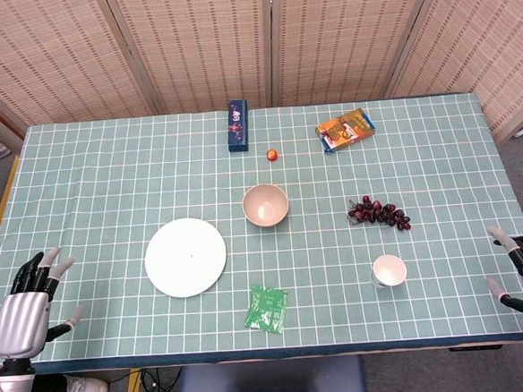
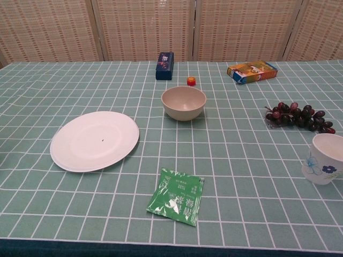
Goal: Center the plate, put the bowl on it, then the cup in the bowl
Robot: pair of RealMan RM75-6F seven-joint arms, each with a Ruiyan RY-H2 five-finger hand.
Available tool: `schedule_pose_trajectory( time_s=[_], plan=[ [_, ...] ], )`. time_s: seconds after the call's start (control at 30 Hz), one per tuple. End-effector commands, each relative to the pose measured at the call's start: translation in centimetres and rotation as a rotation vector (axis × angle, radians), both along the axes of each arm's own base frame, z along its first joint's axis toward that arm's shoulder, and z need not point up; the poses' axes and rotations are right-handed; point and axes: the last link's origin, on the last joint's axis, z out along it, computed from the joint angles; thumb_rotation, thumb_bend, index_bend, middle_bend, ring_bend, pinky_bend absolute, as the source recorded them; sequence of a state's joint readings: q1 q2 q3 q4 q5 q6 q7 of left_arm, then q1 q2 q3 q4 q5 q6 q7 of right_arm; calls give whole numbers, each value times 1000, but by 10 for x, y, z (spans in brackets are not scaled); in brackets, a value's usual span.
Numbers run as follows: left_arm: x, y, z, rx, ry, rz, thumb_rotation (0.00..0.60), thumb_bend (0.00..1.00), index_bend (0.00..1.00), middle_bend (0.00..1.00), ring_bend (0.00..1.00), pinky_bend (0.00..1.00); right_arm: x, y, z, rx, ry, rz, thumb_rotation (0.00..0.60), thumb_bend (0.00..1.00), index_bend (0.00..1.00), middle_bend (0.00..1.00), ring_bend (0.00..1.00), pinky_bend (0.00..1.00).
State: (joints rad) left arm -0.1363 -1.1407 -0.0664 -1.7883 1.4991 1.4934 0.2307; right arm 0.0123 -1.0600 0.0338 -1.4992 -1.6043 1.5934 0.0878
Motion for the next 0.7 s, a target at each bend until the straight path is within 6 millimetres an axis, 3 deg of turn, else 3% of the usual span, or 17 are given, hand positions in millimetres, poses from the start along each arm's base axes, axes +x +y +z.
schedule_pose_trajectory(
  time_s=[0.03,0.2,0.3,0.5,0.57,0.7],
  plan=[
    [1,2,0,-2,4,-8,600,233,171,0,0,97,0,-1,1,-3,2,0,600,259,122,305,241,364],
    [2,7,-2,-11,14,-39,600,233,176,0,1,97,2,-3,4,-10,11,8,600,259,122,305,241,364],
    [3,12,-4,-17,18,-73,600,233,197,28,54,118,3,-5,6,-17,19,16,600,259,122,305,241,364],
    [5,25,-11,-80,53,-174,600,233,261,254,313,526,7,-8,9,-19,27,24,600,259,122,305,241,364],
    [5,30,-16,-119,70,-202,600,233,277,373,445,679,8,-9,8,-17,29,25,600,259,122,305,241,364],
    [7,38,-25,-180,92,-240,600,233,309,558,603,834,9,-11,8,-12,30,25,600,259,122,305,241,364]
  ],
)
